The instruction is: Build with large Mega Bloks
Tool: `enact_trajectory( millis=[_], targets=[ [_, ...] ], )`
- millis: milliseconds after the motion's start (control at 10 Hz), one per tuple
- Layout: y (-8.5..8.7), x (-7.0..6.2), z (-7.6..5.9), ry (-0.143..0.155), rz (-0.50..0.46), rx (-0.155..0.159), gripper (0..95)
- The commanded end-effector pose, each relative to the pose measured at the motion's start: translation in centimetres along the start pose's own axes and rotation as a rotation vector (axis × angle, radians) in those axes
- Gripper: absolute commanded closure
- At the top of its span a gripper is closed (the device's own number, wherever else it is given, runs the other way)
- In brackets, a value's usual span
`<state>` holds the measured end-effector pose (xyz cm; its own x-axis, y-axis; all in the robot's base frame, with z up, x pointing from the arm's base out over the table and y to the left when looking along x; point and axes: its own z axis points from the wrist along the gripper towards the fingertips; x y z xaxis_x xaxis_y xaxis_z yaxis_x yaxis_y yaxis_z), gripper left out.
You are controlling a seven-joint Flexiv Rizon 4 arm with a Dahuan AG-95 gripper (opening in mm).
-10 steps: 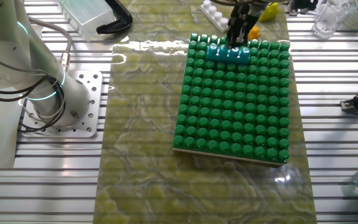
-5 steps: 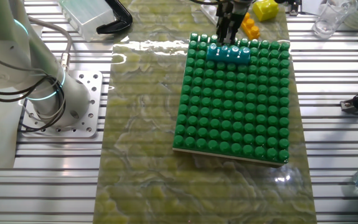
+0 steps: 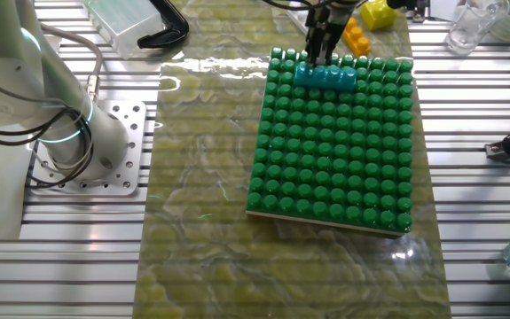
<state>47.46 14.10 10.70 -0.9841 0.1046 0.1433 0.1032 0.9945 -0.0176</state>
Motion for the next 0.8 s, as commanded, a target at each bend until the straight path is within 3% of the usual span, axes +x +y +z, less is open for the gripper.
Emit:
enact_trajectory(
  millis=[100, 200, 400, 700, 800],
  targets=[
    [0.1, -0.4, 1.2, -0.003, -0.001, 0.006, 95.0],
    [0.1, -0.4, 1.1, 0.002, -0.001, 0.011, 95.0],
    [0.0, -0.4, 0.8, -0.019, 0.001, 0.005, 95.0],
    [-0.3, -0.7, -3.0, -0.024, -0.007, -0.003, 95.0],
    [-0.5, -0.9, -3.5, -0.038, -0.013, -0.007, 95.0]
  ],
)
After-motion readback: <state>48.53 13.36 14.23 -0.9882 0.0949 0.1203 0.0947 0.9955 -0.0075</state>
